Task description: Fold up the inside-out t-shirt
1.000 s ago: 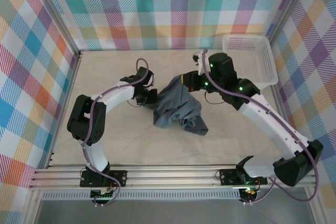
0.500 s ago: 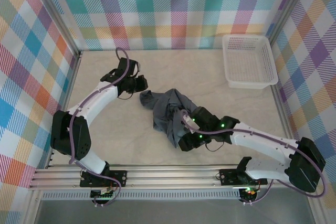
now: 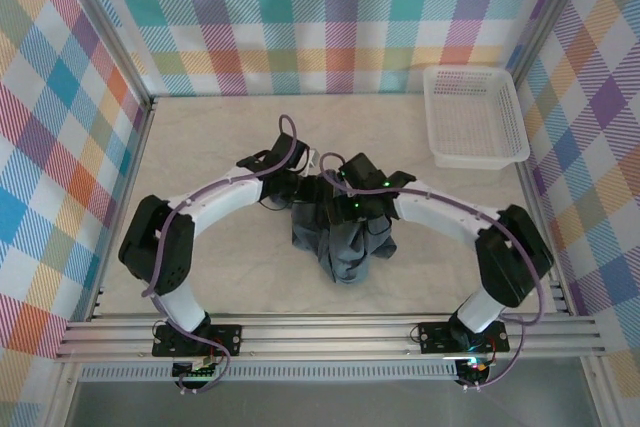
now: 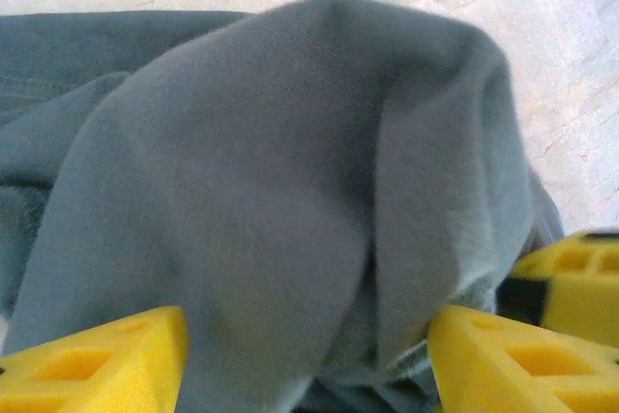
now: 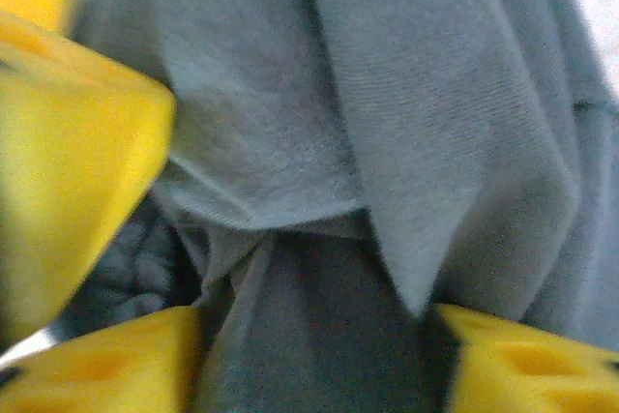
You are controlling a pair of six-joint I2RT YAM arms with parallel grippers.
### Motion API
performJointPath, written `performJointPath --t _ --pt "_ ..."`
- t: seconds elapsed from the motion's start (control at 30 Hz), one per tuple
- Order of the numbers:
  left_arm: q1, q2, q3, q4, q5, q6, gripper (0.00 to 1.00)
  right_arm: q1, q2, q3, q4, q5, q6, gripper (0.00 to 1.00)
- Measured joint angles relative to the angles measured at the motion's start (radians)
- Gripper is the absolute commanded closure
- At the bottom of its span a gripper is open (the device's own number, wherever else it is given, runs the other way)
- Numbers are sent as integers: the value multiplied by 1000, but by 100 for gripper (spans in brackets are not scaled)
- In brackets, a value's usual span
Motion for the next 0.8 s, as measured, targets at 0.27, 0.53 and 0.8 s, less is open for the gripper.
performJointPath --t 0.27,0.53,0.8 --pt "1 189 101 130 134 -91 100 0 -96 -86 45 -29 -13 100" --pt "143 177 261 153 233 -199 100 62 -459 -390 153 -73 -43 97" --pt "167 77 350 75 269 -167 100 106 -610 -516 174 -18 -62 39"
